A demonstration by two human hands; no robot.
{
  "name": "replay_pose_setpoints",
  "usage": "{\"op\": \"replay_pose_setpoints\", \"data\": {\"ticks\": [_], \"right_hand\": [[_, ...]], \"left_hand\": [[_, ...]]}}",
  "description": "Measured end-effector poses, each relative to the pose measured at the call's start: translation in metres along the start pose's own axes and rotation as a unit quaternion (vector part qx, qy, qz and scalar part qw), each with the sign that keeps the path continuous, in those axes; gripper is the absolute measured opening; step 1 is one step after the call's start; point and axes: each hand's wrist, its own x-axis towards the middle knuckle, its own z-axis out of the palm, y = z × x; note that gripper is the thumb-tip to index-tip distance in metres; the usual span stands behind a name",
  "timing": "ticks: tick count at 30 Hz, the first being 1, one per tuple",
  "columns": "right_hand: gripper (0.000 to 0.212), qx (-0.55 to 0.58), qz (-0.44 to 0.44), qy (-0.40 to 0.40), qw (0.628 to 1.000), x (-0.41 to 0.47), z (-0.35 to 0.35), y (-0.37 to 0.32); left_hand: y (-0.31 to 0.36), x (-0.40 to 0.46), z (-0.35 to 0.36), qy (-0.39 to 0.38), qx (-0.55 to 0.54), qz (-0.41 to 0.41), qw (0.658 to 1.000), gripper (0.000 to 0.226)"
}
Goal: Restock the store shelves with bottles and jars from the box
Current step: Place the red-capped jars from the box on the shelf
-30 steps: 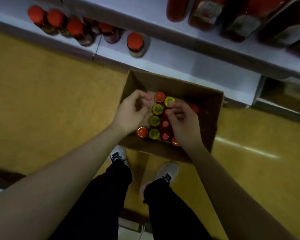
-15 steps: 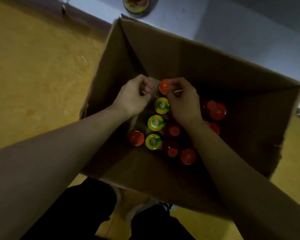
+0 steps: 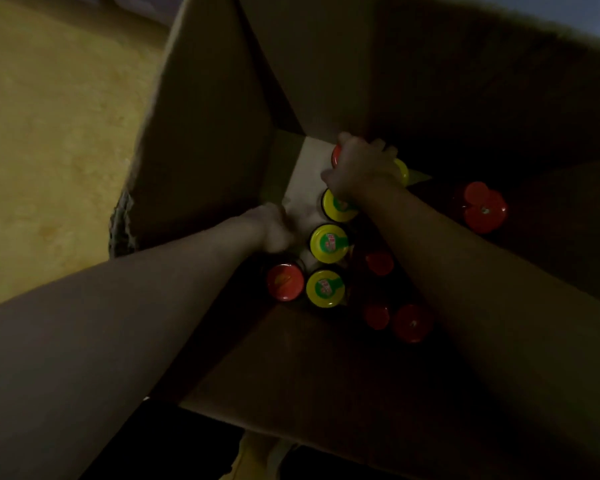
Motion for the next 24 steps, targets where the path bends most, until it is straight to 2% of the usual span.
{"op": "replay_pose_setpoints", "data": {"ticks": [2,4,7,10,15,21,24], "right_hand": [[0.056,-0.034,0.006,0.020,0.999,0.003,0.007,-0.001],[0.055,-0.059,0.012,0.041,0.997,0.003,0.011,-0.001],[0.056,-0.056,0.028,0.070,0.996,0.005,0.014,-0.002],[0.059,-0.046,0.039,0.072,0.996,0.009,0.013,-0.004],[0.063,-0.046,-0.004,0.076,0.996,0.003,0.011,0.002],[0.075,-0.012,-0.101,0.008,0.995,0.001,0.007,-0.003],[0.080,-0.016,-0.112,-0.012,0.994,0.007,0.014,-0.011]], "left_hand": [[-0.012,0.004,0.019,-0.065,0.039,-0.024,0.997,0.057],[-0.021,0.008,0.033,-0.104,0.045,-0.047,0.992,0.076],[-0.025,0.011,0.042,-0.095,0.067,-0.019,0.993,0.094],[-0.023,0.009,0.049,-0.057,0.085,0.008,0.995,0.097],[-0.020,0.001,0.042,-0.002,0.043,0.024,0.999,0.069],[-0.007,0.002,0.002,0.163,-0.020,0.051,0.985,0.067],[-0.002,0.016,-0.004,0.206,-0.048,0.064,0.975,0.063]]}}
